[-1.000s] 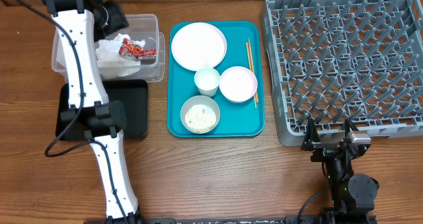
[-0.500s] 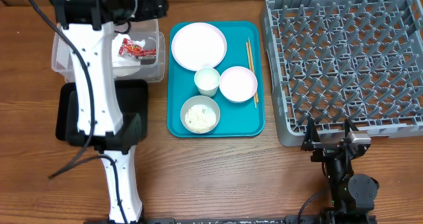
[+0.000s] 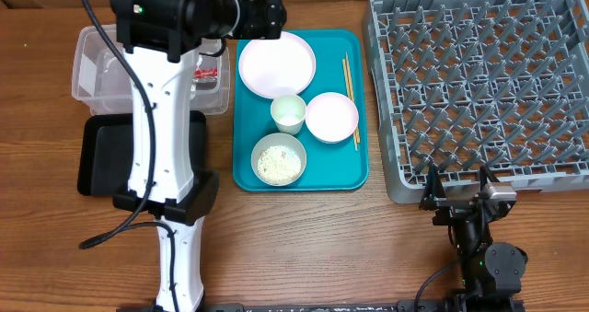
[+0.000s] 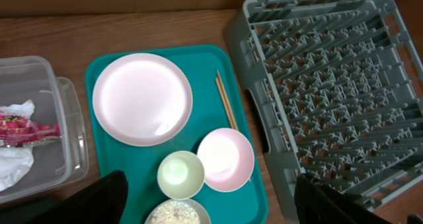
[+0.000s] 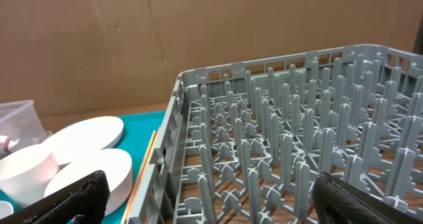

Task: Sort waste into correct bins and load items into the dishwasher
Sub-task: 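Release the wrapper in the clear bin and lift the left gripper, then move the left gripper to the rice bowl and grasp its rim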

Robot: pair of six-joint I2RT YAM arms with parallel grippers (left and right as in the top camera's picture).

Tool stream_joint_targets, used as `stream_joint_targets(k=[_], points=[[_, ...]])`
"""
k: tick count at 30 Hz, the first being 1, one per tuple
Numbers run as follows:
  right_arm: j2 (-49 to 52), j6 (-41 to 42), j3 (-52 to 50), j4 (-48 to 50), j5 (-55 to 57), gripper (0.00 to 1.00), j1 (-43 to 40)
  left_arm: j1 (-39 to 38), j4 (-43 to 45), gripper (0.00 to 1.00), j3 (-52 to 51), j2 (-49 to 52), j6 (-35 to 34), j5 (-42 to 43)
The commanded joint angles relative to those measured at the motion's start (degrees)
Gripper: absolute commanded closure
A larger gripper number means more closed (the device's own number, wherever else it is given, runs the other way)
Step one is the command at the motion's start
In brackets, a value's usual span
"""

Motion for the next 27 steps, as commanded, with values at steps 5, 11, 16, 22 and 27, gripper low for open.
stream_joint_targets(k=[5, 11, 16, 22, 27], points=[[-0.52, 0.04, -0.61, 0.42, -0.07, 0.0, -0.35, -1.73, -0.11, 0.18, -0.37, 0.09, 1.57, 0.0], [-0.52, 0.07, -0.61, 0.42, -0.07, 0.0, -0.35, -2.23, -0.11, 0.19, -2.54, 0.09, 1.75, 0.07], [-0.52, 0.04, -0.61, 0.42, -0.07, 0.0, -0.35, -4.42, -0.11, 0.19, -8.7, 0.09, 1.7, -3.23], [-0.52, 0.07, -0.61, 0.42, -0.07, 0.0, -0.35, -6.27, -0.11, 0.19, -18.27, 0.09, -0.37, -8.41], [-0.52, 0.04, -0.61, 0.42, -0.07, 0.0, -0.35, -6.36, -0.11, 0.18, -24.76, 0.07, -1.11, -8.81]])
